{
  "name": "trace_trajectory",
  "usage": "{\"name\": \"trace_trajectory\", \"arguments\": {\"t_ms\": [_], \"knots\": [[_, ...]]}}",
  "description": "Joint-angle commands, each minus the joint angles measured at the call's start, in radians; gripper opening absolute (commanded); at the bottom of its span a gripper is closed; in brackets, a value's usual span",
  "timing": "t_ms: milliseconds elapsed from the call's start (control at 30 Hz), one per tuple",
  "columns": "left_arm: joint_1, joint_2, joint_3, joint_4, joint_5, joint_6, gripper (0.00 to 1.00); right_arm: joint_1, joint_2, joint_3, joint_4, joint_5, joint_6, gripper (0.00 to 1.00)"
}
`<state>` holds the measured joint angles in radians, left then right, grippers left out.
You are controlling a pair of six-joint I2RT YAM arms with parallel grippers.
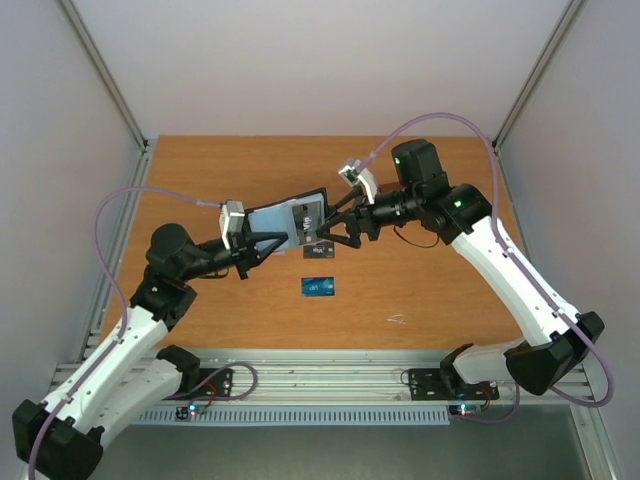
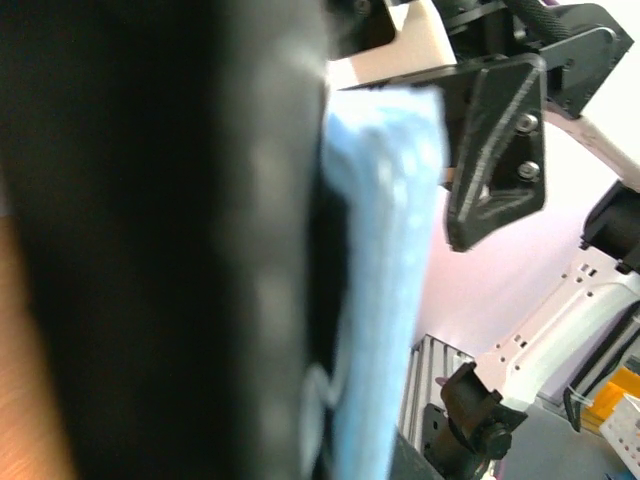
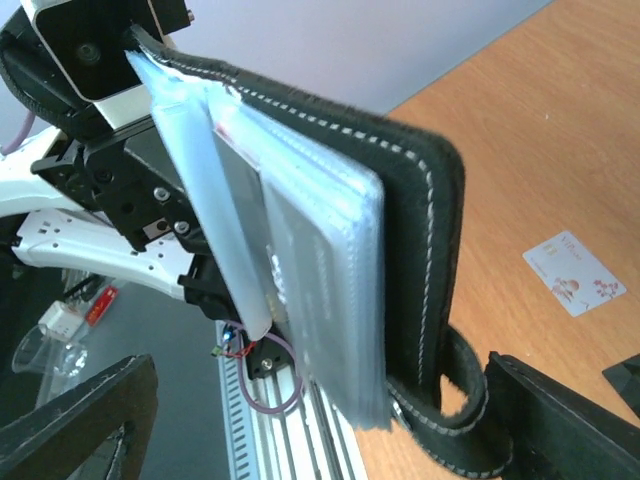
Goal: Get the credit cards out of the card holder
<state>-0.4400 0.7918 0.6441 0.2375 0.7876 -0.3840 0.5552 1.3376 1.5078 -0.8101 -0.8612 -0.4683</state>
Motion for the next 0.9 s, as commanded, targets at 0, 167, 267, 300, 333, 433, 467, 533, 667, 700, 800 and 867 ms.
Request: {"name": "trace_trajectory", "arguments": {"t_ms": [0, 167, 267, 300, 333, 433, 467, 533, 667, 700, 800, 867], "knots": [[0.002, -0.021, 0.006, 0.1, 0.06, 0.008, 0.0, -0.007, 0.026, 0.018, 0.061, -0.051, 0.026, 0.86], [0.003, -0.027, 0.007, 0.113, 0.089, 0.005, 0.0, -0.012, 0.047, 0.022, 0.046, -0.076, 0.01, 0.85], [0.003, -0.033, 0.007, 0.116, 0.105, 0.007, 0.0, -0.07, 0.025, -0.042, 0.103, -0.136, 0.032, 0.89], [0.003, -0.033, 0.006, 0.117, 0.11, 0.005, 0.0, -0.087, 0.028, -0.047, 0.118, -0.168, 0.053, 0.88], [0.003, -0.03, 0.006, 0.121, 0.112, 0.005, 0.0, -0.094, 0.035, -0.039, 0.112, -0.184, 0.061, 0.85], [0.003, -0.024, 0.007, 0.127, 0.112, 0.001, 0.0, -0.09, 0.069, 0.016, 0.038, -0.27, 0.038, 0.7], [0.003, -0.023, 0.008, 0.126, 0.111, 0.001, 0.0, -0.087, 0.07, 0.019, 0.036, -0.31, 0.035, 0.67], [0.003, -0.022, 0.009, 0.123, 0.108, 0.0, 0.0, -0.079, 0.06, 0.004, 0.059, -0.387, 0.039, 0.63], [0.003, -0.02, 0.011, 0.118, 0.106, 0.0, 0.0, -0.067, 0.059, -0.007, 0.062, -0.412, 0.052, 0.42], [0.003, -0.017, 0.012, 0.12, 0.107, 0.0, 0.0, -0.063, 0.062, -0.01, 0.066, -0.412, 0.055, 0.39], [0.003, -0.01, 0.014, 0.123, 0.108, -0.002, 0.0, -0.043, 0.075, -0.017, 0.096, -0.406, 0.075, 0.27], [0.003, -0.01, 0.013, 0.122, 0.106, -0.004, 0.0, -0.037, 0.077, -0.015, 0.095, -0.399, 0.073, 0.16]]}}
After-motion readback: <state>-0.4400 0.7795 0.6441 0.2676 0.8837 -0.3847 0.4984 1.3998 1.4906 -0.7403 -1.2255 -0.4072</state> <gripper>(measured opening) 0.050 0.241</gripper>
